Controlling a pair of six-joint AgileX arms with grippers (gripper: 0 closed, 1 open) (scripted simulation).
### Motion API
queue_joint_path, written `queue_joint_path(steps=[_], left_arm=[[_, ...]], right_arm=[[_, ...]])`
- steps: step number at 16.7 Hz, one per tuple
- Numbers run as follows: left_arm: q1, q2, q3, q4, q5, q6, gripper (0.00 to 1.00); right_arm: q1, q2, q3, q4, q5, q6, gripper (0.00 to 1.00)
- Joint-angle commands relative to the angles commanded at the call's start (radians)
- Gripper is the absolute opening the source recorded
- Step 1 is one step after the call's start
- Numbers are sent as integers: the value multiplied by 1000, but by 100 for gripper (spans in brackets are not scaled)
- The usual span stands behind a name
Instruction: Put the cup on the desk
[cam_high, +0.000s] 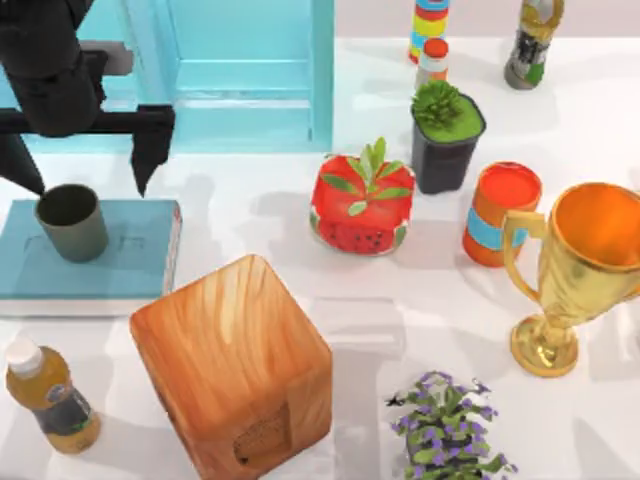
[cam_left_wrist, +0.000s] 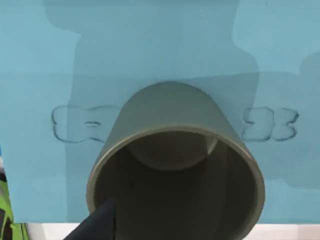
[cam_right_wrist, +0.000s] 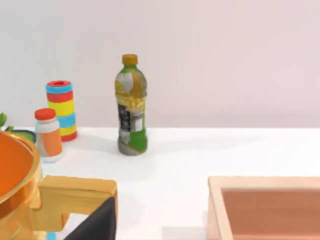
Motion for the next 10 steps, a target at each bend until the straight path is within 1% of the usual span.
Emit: queue_joint_path(steps=[2, 4, 9, 10], left_arm=[[0, 4, -93, 98, 0, 1, 100], [1, 7, -151, 157, 0, 1, 100], [1, 8, -168, 174, 0, 1, 100], [1, 8, -168, 174, 0, 1, 92]], right_arm=[[0, 0, 0, 0, 0, 0, 100], [0, 0, 0, 0, 0, 0, 100], [0, 0, 0, 0, 0, 0, 100], [0, 0, 0, 0, 0, 0, 100]])
